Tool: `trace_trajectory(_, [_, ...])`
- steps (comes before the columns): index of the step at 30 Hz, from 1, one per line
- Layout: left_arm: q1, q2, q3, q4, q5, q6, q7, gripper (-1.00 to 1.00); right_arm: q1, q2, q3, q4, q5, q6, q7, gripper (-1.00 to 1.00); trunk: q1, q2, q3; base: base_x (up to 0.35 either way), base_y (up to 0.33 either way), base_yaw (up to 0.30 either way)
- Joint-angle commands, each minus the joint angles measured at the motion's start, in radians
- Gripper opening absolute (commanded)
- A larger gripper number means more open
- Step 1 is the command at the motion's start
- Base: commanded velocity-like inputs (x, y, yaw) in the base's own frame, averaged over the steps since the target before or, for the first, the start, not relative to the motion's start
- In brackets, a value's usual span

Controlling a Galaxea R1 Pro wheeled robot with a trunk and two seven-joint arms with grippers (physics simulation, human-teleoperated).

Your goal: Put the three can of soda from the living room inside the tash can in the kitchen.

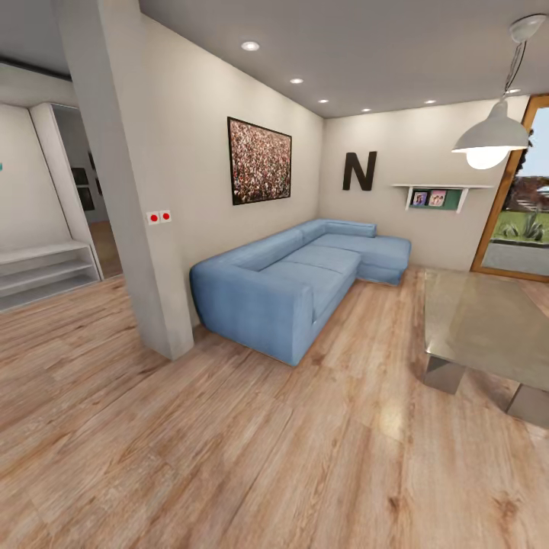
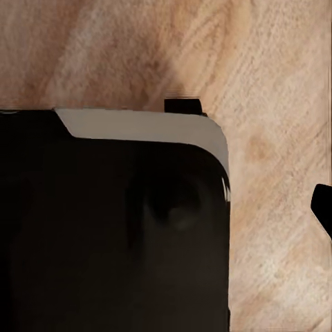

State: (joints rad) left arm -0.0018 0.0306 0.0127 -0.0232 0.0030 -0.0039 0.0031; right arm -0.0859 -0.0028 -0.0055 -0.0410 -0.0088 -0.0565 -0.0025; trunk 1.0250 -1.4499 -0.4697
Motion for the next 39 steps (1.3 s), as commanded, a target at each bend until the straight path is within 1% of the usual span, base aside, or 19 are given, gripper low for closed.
trace_trajectory(1, [-0.006, 0.000, 0.004, 0.000, 0.000, 0.001, 0.000, 1.00, -0.010, 0.000, 0.000, 0.000, 0.000, 0.007, 0.000, 1.00, 0.000, 0.000, 0.000, 0.000, 0.000, 0.000])
trace_trajectory(2, [-0.022, 0.000, 0.019, -0.001, 0.000, 0.001, 0.000, 1.00, -0.031, -0.001, 0.000, -0.001, 0.000, 0.027, 0.000, 1.00, 0.000, 0.000, 0.000, 0.000, 0.000, 0.000])
trace_trajectory(7, [-0.062, 0.001, 0.060, -0.001, 0.000, 0.003, 0.000, 1.00, -0.083, -0.005, -0.001, -0.004, 0.000, 0.079, 0.001, 1.00, 0.000, 0.000, 0.000, 0.000, 0.000, 0.000])
trace_trajectory(8, [-0.082, 0.001, 0.078, -0.001, 0.000, 0.004, 0.000, 1.00, -0.105, -0.007, -0.001, -0.007, -0.001, 0.096, 0.001, 1.00, 0.000, 0.000, 0.000, 0.000, 0.000, 0.000])
trace_trajectory(15, [-0.157, -0.001, 0.119, -0.001, 0.001, 0.011, 0.001, 1.00, -0.172, -0.010, -0.001, -0.025, -0.001, 0.122, 0.001, 1.00, 0.000, 0.000, 0.000, 0.000, 0.000, 0.000])
trace_trajectory(16, [-0.183, -0.001, 0.131, -0.001, 0.003, 0.013, -0.002, 1.00, -0.194, -0.010, -0.001, -0.034, 0.000, 0.125, 0.001, 1.00, 0.000, 0.000, 0.000, 0.000, 0.000, -0.008])
trace_trajectory(20, [-0.249, -0.003, 0.154, -0.001, 0.020, 0.021, -0.006, 1.00, -0.251, -0.011, 0.000, -0.053, 0.001, 0.139, 0.001, 1.00, 0.000, 0.000, -0.001, 0.000, 0.000, -0.084])
trace_trajectory(21, [-0.311, -0.002, 0.172, -0.001, 0.056, 0.053, -0.008, 1.00, -0.305, -0.012, 0.000, -0.065, 0.001, 0.180, 0.001, 1.00, 0.000, 0.000, -0.001, 0.000, 0.000, -0.207])
trace_trajectory(23, [-0.356, 0.000, 0.186, -0.001, 0.092, 0.091, -0.008, 1.00, -0.346, -0.012, 0.001, -0.078, 0.001, 0.223, 0.001, 1.00, 0.000, 0.000, -0.001, 0.000, 0.000, -0.227])
trace_trajectory(24, [-0.405, 0.001, 0.198, -0.001, 0.132, 0.131, -0.008, 1.00, -0.388, -0.012, 0.001, -0.096, 0.002, 0.277, 0.001, 1.00, 0.000, 0.000, -0.002, 0.000, 0.000, -0.251])
trace_trajectory(25, [-0.431, 0.002, 0.202, -0.001, 0.151, 0.151, -0.008, 1.00, -0.407, -0.012, 0.001, -0.108, 0.001, 0.306, 0.001, 1.00, 0.000, 0.000, -0.002, 0.000, 0.000, -0.257])
trace_trajectory(26, [-0.485, 0.002, 0.209, -0.001, 0.189, 0.190, -0.008, 1.00, -0.440, -0.012, 0.003, -0.140, 0.002, 0.362, 0.001, 1.00, 0.000, 0.000, -0.002, 0.000, 0.000, -0.268])
trace_trajectory(28, [-0.543, 0.001, 0.216, -0.001, 0.231, 0.239, -0.008, 1.00, -0.462, -0.011, 0.004, -0.185, 0.003, 0.405, 0.001, 1.00, 0.000, 0.000, -0.002, 0.000, 0.000, -0.273])
trace_trajectory(29, [-0.612, -0.002, 0.228, -0.002, 0.302, 0.305, -0.007, 1.00, -0.480, -0.012, 0.008, -0.284, 0.005, 0.454, 0.001, 1.00, 0.000, 0.000, -0.002, 0.000, 0.000, -0.281])
trace_trajectory(30, [-0.628, -0.003, 0.231, -0.002, 0.323, 0.319, -0.006, 1.00, -0.482, -0.013, 0.009, -0.323, 0.007, 0.471, 0.001, 1.00, 0.000, 0.000, -0.002, 0.000, 0.000, -0.282])
trace_trajectory(32, [-0.653, -0.004, 0.235, -0.002, 0.357, 0.339, -0.006, 1.00, -0.483, -0.014, 0.011, -0.400, 0.012, 0.517, 0.001, 1.00, 0.000, 0.000, -0.003, 0.000, 0.000, -0.283])
trace_trajectory(34, [-0.668, -0.008, 0.238, -0.002, 0.378, 0.348, -0.006, 1.00, -0.483, -0.018, 0.012, -0.465, 0.023, 0.575, 0.002, 1.00, 0.000, 0.000, -0.003, 0.000, 0.000, -0.285])
trace_trajectory(36, [-0.677, -0.018, 0.239, -0.005, 0.390, 0.345, -0.006, 1.00, -0.483, -0.025, 0.013, -0.517, 0.036, 0.635, 0.004, 1.00, 0.000, 0.000, -0.003, 0.000, 0.000, -0.285])
trace_trajectory(39, [-0.682, -0.046, 0.235, -0.029, 0.395, 0.315, -0.001, 1.00, -0.482, -0.035, 0.013, -0.576, 0.052, 0.696, 0.005, 1.00, 0.000, 0.000, -0.004, 0.000, 0.000, -0.286])
